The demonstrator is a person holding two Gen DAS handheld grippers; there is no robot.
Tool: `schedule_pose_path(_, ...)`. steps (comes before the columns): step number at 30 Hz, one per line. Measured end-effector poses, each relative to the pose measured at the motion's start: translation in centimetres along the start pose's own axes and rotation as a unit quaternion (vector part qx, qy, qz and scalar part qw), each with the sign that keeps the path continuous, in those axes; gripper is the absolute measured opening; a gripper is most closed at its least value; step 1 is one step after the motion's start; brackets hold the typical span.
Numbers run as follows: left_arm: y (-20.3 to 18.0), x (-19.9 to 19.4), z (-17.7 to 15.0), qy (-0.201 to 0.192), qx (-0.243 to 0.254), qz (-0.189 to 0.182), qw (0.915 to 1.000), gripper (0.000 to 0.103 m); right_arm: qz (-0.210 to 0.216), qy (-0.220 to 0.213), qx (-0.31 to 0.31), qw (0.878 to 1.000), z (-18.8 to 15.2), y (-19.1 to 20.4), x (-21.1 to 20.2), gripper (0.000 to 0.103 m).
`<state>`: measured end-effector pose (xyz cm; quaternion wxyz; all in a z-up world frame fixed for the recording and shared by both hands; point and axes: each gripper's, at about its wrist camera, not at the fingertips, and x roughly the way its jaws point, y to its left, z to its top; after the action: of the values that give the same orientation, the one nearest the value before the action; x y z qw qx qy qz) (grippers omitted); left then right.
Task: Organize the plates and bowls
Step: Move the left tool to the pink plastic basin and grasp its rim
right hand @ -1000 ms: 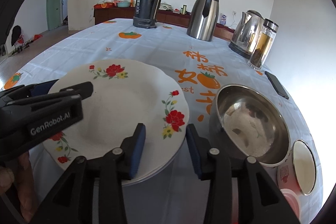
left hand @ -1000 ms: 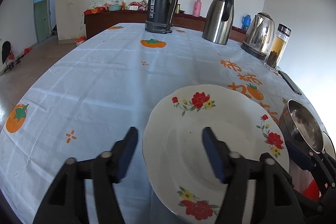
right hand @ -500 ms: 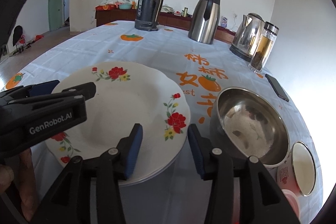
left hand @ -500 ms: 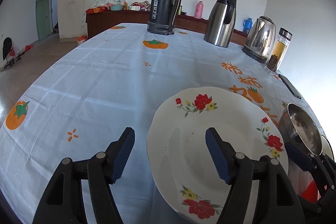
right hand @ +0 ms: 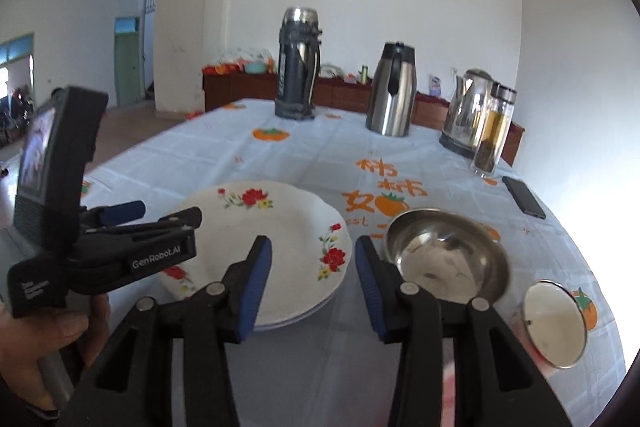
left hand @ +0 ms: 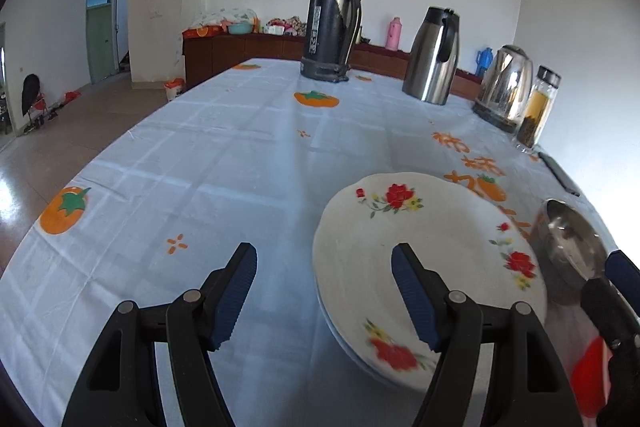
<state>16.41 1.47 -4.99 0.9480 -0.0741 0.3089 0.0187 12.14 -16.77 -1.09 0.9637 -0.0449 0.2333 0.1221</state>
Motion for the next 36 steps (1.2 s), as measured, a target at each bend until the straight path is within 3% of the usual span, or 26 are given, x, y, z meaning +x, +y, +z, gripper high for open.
schedule_pose_path(3,-1.2,-2.6,-0.5,-0.01,0.009,-0.021,0.9997,0.072,0.015,-0.007,0.019,1.0,-0.5,-1.9,-2.6,0.032)
schedule_pose_path(8,-5.2,-5.9,-1.7,-0.008,0.047,-0.077,0.9959,0.072,-0.013,-0.004,0.042,0.999,-1.8,-5.8,-5.8,0.03)
schedule_pose_path(11,-8.4,-7.1,-2.8,0.003,0.079,-0.122,0.9894,0.072,-0.039,0.017,0.059,0.997,-3.5,-8.6,-6.5,0.028)
schedule_pose_path(16,-12.7,-7.6,-4.3,0.028,0.129,-0.163,0.9777,0.072,-0.064,0.053,0.097,0.992,-6.6,-12.7,-6.5,0.024)
schedule_pose_path(18,-13.8,-7.5,-4.8,0.034,0.145,-0.169,0.9744,0.071,-0.067,0.059,0.108,0.99,-7.2,-13.7,-6.6,0.023)
schedule_pose_path(23,-15.3,-7.2,-5.7,0.046,0.161,-0.169,0.9712,0.059,-0.059,0.061,0.11,0.99,-7.8,-14.7,-6.8,0.021)
schedule_pose_path(27,-15.9,-6.5,-6.3,0.07,0.158,-0.172,0.9697,0.042,-0.049,0.066,0.114,0.99,-8.2,-15.0,-6.5,0.019)
schedule_pose_path(36,-16.7,-6.6,-7.0,0.074,0.171,-0.179,0.9661,0.035,-0.042,0.067,0.12,0.99,-9.0,-15.2,-6.6,0.016)
